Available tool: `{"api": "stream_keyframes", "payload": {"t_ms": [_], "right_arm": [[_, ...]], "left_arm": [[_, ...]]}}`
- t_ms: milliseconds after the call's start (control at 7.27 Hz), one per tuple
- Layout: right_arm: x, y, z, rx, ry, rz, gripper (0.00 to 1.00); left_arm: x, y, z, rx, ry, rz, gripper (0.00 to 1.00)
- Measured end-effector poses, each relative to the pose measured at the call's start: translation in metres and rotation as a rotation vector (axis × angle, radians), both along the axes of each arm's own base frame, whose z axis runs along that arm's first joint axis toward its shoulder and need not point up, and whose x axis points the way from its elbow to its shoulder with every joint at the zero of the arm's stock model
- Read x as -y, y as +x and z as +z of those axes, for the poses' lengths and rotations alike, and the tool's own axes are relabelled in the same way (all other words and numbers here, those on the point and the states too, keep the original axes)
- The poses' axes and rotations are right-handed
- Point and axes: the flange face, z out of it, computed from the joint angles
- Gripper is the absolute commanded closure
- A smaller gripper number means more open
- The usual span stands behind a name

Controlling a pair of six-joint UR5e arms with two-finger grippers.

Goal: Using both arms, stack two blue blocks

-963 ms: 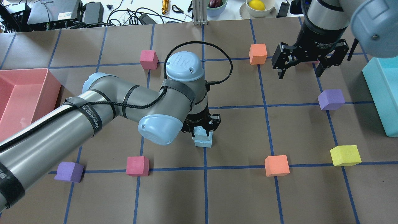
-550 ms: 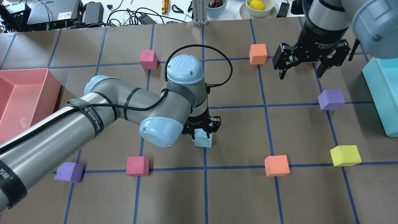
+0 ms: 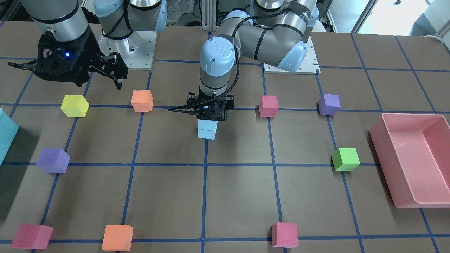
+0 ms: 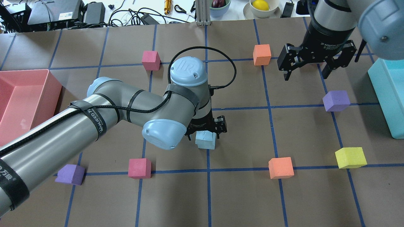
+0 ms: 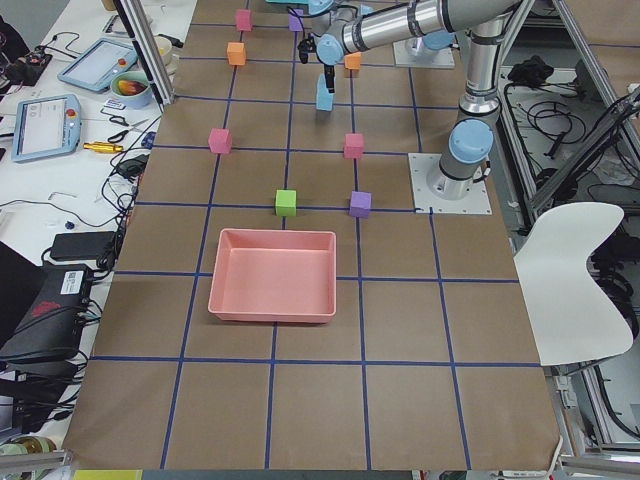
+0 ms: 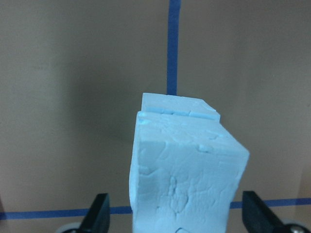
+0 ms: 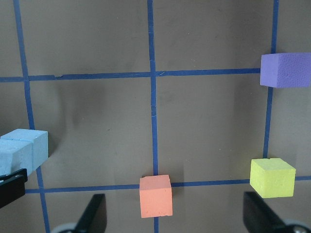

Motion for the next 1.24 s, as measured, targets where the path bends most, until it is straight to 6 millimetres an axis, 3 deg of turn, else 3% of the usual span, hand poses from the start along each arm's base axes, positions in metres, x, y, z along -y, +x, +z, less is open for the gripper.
{"api": "stream_keyframes", "payload": {"t_ms": [275,413,550,826,963,1239], "right_arm": [[0.0,0.0,0.001,0.001,-0.002,-0.002,0.0],[-0.001,0.0,0.002,0.004,-0.003,-0.002,0.0],[-0.002,0.001,0.003,0.006,-0.007,-0.002,0.0],[-0.002,0.0,0.004,0.006,-0.013,-0.007,0.0],[-0.003,0.0,0.005,0.007,-0.011,-0.01,0.0],[-0.005,0.0,0.008,0.005,-0.015,-0.012,0.0]], "left_arm": [[0.018,0.011,0.045,-0.029,-0.072,0.016,0.0],[0.034,0.027,0.077,-0.04,-0.089,0.032,0.0],[0.05,0.054,0.11,-0.046,-0.094,0.029,0.0],[0.076,0.132,0.167,-0.049,-0.135,0.0,0.0],[0.08,0.167,0.193,-0.044,-0.153,0.015,0.0],[0.078,0.194,0.245,-0.005,-0.167,0.033,0.0]]}}
